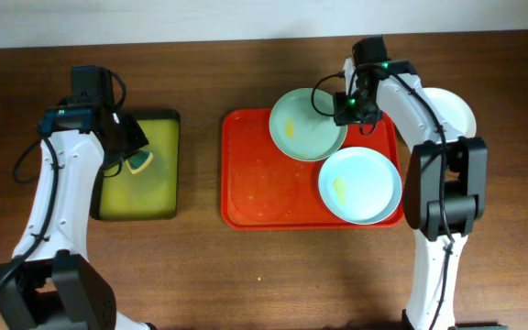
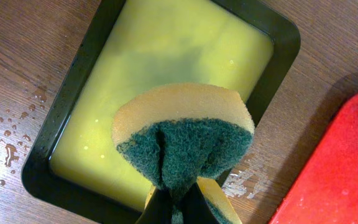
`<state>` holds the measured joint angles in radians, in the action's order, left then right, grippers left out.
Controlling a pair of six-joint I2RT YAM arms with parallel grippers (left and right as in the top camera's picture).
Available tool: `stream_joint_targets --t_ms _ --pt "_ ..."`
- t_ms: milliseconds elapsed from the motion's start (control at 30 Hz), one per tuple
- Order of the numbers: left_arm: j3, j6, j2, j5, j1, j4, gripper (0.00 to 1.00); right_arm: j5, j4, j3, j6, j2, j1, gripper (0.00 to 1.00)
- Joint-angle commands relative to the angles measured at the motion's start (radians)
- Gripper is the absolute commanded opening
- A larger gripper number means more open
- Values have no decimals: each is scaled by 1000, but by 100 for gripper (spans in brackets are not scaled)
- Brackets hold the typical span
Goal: Clean dirty plates on tray and stack at the side
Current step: 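Reach the right gripper to the pale green plate rim and grip it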
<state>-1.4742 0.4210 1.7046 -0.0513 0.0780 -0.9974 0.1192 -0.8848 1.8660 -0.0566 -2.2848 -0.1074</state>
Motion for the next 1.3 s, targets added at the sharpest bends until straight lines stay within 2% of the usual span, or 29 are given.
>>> stream_joint_targets --t_ms 0,67,167,200,233,333,467,600,800,933,1067,1200,1267 --pt "8 12 -15 4 3 5 0 1 3 -11 -8 -19 -2 45" --pt "17 12 -15 4 3 13 0 4 2 -11 -8 -19 -3 38" --pt "26 11 -15 4 3 17 0 4 2 -11 -8 -31 -3 38" --pt "27 12 -15 4 3 17 0 4 2 -11 -8 -41 -3 34" --pt "27 12 -15 4 3 17 0 5 2 -11 -8 -47 -4 25" --pt "27 12 -15 4 3 17 0 45 2 -11 -8 -50 -4 4" --pt "27 12 -15 4 3 21 0 242 -19 13 -8 -48 -4 4" --pt "30 12 -15 4 3 28 0 400 -124 50 -8 -39 -27 4" --pt "68 12 -15 3 3 81 0 287 -248 43 -8 -39 -126 4" --pt "117 12 -15 3 3 141 0 261 -244 2 -16 -39 -180 4" --pt "193 12 -15 -23 3 260 0 129 -221 -27 -137 -39 -204 4" --pt "282 12 -15 -27 3 374 0 48 -226 -31 -143 -40 -203 4" --pt "300 12 -15 -27 3 395 0 67 -238 -31 -143 -40 -200 4"
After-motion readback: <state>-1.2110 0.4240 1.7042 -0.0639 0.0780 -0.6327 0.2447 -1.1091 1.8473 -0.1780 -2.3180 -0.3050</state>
